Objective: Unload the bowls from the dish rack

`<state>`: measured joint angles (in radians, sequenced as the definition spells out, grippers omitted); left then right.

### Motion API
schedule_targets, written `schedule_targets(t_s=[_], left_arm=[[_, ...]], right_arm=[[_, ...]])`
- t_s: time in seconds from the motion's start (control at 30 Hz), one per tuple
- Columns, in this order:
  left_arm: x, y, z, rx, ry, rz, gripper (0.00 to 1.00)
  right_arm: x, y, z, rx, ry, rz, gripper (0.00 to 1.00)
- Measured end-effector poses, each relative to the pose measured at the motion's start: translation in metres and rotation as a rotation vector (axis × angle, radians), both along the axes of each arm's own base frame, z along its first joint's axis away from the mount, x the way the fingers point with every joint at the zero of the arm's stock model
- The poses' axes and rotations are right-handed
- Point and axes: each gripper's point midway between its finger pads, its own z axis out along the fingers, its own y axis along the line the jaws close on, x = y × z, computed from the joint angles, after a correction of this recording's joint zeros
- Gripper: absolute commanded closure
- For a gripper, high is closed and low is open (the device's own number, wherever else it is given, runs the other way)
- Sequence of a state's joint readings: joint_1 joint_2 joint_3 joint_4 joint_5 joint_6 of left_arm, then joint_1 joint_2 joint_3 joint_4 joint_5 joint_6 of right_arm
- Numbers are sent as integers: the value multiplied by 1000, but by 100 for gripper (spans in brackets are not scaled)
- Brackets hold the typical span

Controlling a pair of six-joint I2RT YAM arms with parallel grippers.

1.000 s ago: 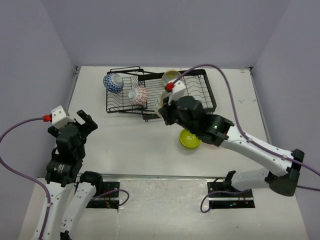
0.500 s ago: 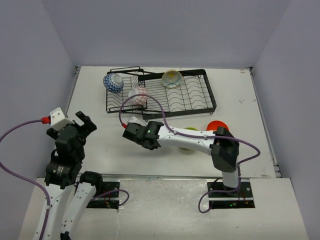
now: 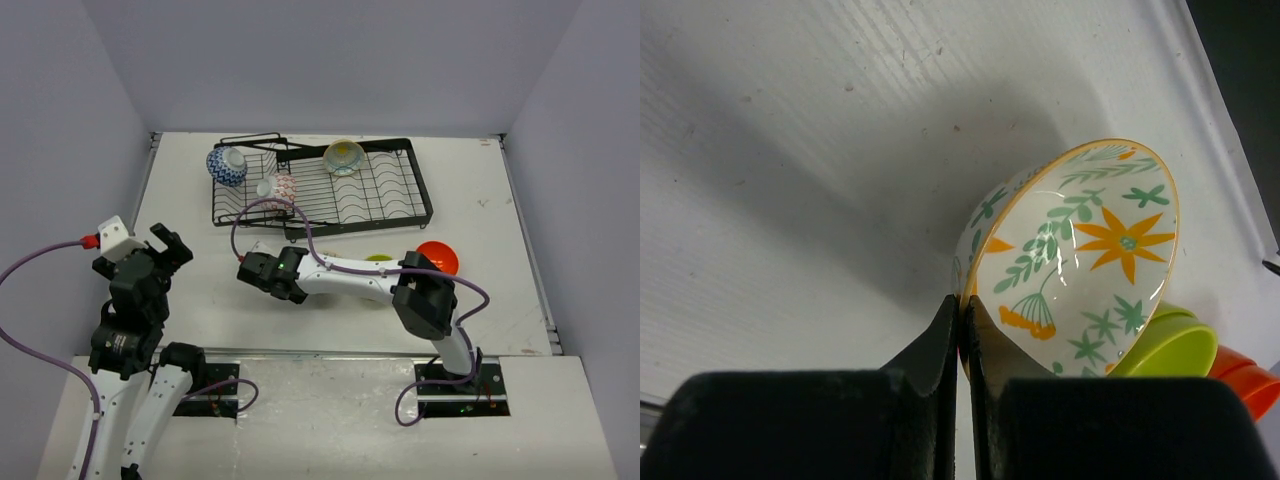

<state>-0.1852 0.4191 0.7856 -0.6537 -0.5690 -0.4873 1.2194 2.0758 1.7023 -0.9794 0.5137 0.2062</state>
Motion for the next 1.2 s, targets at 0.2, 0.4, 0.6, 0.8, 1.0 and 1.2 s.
schedule_targets(t_s=[0.2,0.4,0.6,0.8,1.0,1.2], left_arm=[[0,0,0,0,-2,0,0],[0,0,1,-1,-3,0,0],[0,0,1,-1,-3,0,0],[0,0,0,-1,-3,0,0],[2,2,-5,0,23,20,0],[1,7,-8,-3,36,52,0]], right_arm=[[0,1,-8,-3,2,-6,83],[0,-1,-12,-7,3,-8,67],[-4,-7,-15,-7,10,-21,46],[-3,-8,40,147,-36,-25,21],[51,-16,171,751,-123,-173,1],[158,-116,218,1268,-282,-659,1]])
